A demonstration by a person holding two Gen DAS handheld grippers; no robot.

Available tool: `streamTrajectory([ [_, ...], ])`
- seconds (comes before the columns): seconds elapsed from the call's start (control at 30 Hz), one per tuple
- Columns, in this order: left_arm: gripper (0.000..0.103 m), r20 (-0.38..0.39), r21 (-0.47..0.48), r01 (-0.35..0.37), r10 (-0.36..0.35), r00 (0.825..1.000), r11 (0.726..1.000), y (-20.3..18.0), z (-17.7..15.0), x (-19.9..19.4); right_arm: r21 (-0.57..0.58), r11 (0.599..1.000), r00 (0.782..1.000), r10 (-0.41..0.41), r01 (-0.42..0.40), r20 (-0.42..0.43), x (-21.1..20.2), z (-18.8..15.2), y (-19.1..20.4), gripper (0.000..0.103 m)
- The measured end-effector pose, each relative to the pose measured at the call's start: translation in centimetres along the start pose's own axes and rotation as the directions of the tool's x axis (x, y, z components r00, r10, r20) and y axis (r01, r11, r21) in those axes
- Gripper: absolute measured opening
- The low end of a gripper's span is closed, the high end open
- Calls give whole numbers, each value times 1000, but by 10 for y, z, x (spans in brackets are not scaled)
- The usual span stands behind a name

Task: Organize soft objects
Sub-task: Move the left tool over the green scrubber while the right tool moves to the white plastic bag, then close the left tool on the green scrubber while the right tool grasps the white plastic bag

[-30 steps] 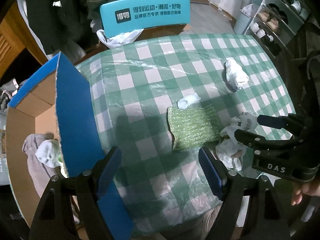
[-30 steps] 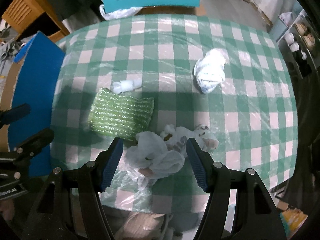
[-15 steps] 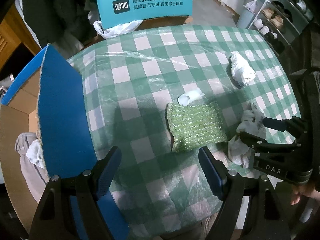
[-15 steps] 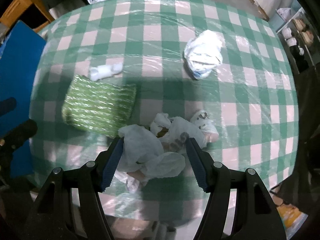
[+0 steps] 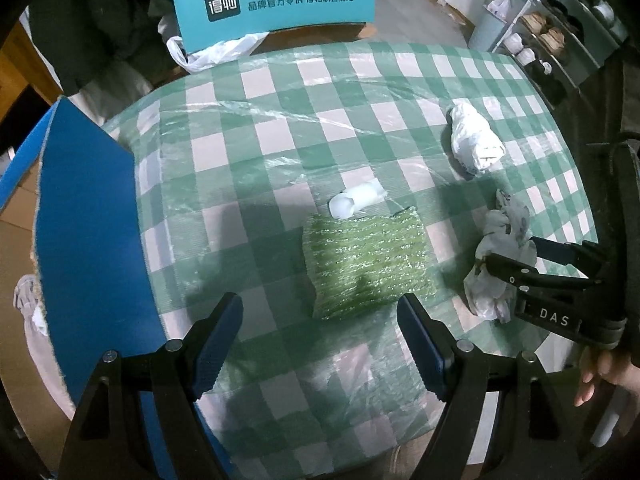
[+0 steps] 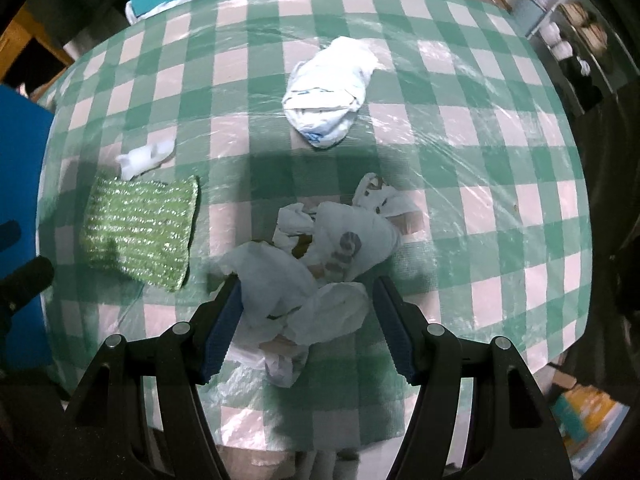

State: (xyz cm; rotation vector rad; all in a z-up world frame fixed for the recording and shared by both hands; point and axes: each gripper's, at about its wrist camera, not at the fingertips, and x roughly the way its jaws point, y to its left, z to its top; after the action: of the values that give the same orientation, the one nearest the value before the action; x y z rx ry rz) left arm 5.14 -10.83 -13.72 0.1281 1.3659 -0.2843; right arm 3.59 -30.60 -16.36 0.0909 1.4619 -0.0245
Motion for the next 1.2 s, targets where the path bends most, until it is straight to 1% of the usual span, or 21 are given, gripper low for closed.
streamTrajectory([
  [0.17,81,-16,-36,16,-16,1000,999,-2,5,10,30,999,1000,14,-14,-2,6,4,-11,65],
  [0.37,81,-34,-81,47,-50,998,996,-4,12,22,16,1000,1000,6,-6,1,19,15,-21,65],
  [0.63,81,-62,-136,71,-80,995,988,-8,18,37,8,1000,1000,0,0,-7,31,10,-36,65],
  [0.77,81,-68,-138,72,-82,994,988,-13,19,42,-15,1000,1000,-7,7,2,34,9,-38,65],
  [0.83,81,-74,-138,69,-79,994,988,-15,20,45,-31,999,1000,-16,16,9,34,7,-37,58],
  [0.9,81,-84,-144,69,-82,993,987,-16,19,49,-44,999,1000,-22,22,16,31,6,-32,42],
  [0.97,81,-91,-150,70,-84,992,986,-18,19,53,-46,999,1000,-18,19,19,26,6,-28,39],
  [1.0,81,-95,-150,69,-84,992,986,-18,19,54,-48,999,1000,-24,25,17,25,8,-22,35],
  [1.03,81,-98,-151,67,-82,992,986,-19,19,56,-51,998,999,-26,27,19,25,7,-22,33],
  [1.1,81,-104,-152,63,-79,991,986,-19,19,60,-55,998,1000,-22,24,20,23,7,-23,25],
  [1.2,81,-113,-153,59,-77,991,986,-20,18,65,-60,998,1000,-18,19,22,17,3,-25,21],
])
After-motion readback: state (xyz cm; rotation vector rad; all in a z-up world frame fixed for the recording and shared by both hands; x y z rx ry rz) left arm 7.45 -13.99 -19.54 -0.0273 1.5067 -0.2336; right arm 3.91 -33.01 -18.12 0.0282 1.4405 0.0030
